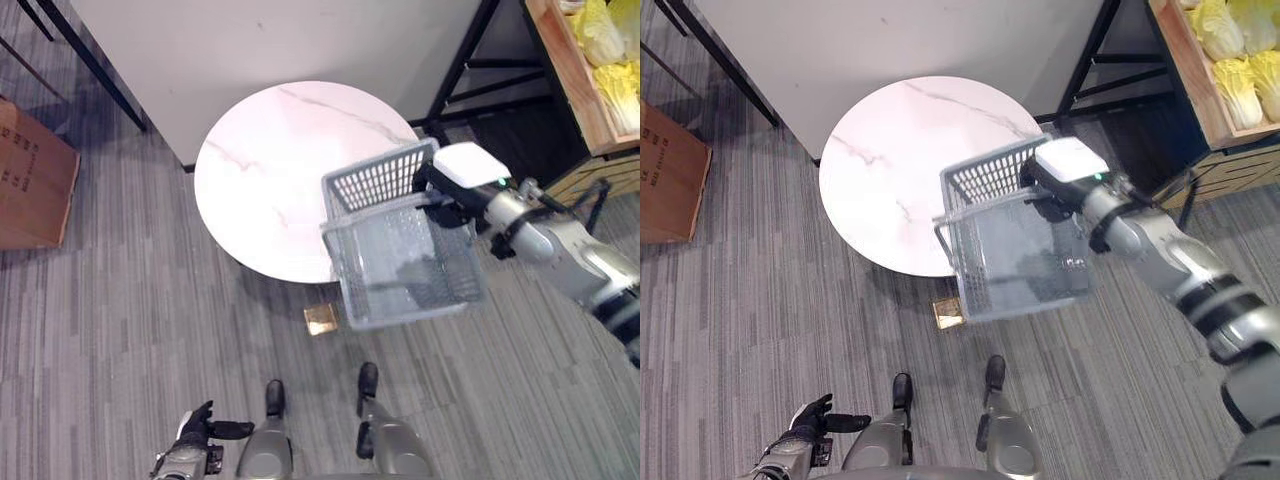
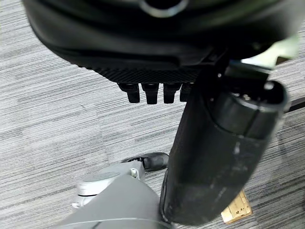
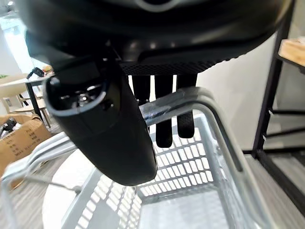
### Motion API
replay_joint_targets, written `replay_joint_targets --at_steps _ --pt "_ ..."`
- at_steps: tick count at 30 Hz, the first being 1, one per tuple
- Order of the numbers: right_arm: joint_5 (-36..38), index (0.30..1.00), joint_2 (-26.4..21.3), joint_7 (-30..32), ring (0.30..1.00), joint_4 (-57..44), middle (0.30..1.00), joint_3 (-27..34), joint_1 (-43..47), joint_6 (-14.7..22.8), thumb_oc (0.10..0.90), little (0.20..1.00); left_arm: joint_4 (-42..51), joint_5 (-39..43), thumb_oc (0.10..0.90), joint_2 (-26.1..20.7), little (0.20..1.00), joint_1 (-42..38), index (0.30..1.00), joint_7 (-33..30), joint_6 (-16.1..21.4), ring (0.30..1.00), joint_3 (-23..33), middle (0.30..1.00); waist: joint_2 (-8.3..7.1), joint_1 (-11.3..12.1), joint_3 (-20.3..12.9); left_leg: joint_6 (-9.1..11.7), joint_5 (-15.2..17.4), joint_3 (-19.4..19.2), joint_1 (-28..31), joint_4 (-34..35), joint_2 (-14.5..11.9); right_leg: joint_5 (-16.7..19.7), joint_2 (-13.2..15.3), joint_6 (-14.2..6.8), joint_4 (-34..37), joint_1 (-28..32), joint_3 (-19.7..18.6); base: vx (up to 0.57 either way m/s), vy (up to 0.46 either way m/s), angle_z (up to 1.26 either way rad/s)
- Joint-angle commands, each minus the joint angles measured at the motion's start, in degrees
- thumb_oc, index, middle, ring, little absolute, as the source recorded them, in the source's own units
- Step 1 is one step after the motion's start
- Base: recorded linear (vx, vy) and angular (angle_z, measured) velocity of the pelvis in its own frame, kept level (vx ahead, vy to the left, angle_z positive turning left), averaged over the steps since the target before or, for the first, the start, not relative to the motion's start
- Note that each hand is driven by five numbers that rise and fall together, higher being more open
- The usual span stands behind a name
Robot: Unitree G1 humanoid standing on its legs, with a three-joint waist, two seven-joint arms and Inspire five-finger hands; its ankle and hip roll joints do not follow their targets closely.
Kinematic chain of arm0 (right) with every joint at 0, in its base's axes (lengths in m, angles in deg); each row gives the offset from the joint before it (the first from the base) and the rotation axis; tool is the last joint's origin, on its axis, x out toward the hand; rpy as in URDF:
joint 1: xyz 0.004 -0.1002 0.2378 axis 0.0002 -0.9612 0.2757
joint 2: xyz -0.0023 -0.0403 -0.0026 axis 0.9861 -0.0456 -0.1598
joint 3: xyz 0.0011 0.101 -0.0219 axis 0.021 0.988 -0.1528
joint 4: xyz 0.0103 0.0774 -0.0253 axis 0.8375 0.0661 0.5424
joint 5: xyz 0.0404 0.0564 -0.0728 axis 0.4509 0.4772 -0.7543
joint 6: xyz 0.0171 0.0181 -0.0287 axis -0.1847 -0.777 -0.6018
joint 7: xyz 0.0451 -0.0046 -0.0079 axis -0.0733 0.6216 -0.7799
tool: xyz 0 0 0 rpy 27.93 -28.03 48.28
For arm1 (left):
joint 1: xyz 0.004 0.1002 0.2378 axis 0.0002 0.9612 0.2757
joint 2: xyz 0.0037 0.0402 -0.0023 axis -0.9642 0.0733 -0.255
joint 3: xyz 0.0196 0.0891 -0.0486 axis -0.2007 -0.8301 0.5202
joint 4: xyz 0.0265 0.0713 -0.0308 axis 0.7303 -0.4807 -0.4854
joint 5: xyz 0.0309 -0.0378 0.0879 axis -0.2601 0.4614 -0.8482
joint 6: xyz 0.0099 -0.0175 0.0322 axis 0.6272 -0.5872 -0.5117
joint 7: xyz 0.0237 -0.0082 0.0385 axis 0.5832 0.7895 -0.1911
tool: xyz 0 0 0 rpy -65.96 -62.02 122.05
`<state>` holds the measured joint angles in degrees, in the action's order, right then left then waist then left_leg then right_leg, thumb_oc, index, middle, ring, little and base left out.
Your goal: Get the vegetables into the basket
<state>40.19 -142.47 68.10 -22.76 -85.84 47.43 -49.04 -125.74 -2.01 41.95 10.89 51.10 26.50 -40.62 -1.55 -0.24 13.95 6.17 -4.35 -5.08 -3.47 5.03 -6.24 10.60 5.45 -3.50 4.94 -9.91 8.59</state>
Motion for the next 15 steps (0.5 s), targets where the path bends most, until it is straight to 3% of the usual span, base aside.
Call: replay_joint_targets --at_steps 1,15 --pt "2.59 0.300 -0.64 2.86 0.300 -3.51 0.300 8.68 2.94 3.68 0.400 0.300 -5.26 -3.57 0.900 -1.92 1.000 3.70 1.000 -0.02 -1.01 1.000 -3.13 1.000 -1.91 0.56 -6.41 0.72 0.78 -2.31 -0.45 -0.03 -0.86 -1.73 5.09 -7.23 0.06 2.09 -1.98 0.01 0.011 -0.11" --pt "0.76 0.300 -2.45 1.80 0.300 -11.74 0.300 22.30 -18.48 5.37 0.400 0.300 -5.78 -6.43 0.900 -0.84 1.000 5.95 1.000 0.09 -1.14 1.000 -0.36 1.000 -2.03 -1.26 -9.60 0.26 2.33 -4.48 4.26 -0.49 -0.93 -2.73 5.22 -7.57 0.06 5.72 -2.42 0.02 0.004 -0.06"
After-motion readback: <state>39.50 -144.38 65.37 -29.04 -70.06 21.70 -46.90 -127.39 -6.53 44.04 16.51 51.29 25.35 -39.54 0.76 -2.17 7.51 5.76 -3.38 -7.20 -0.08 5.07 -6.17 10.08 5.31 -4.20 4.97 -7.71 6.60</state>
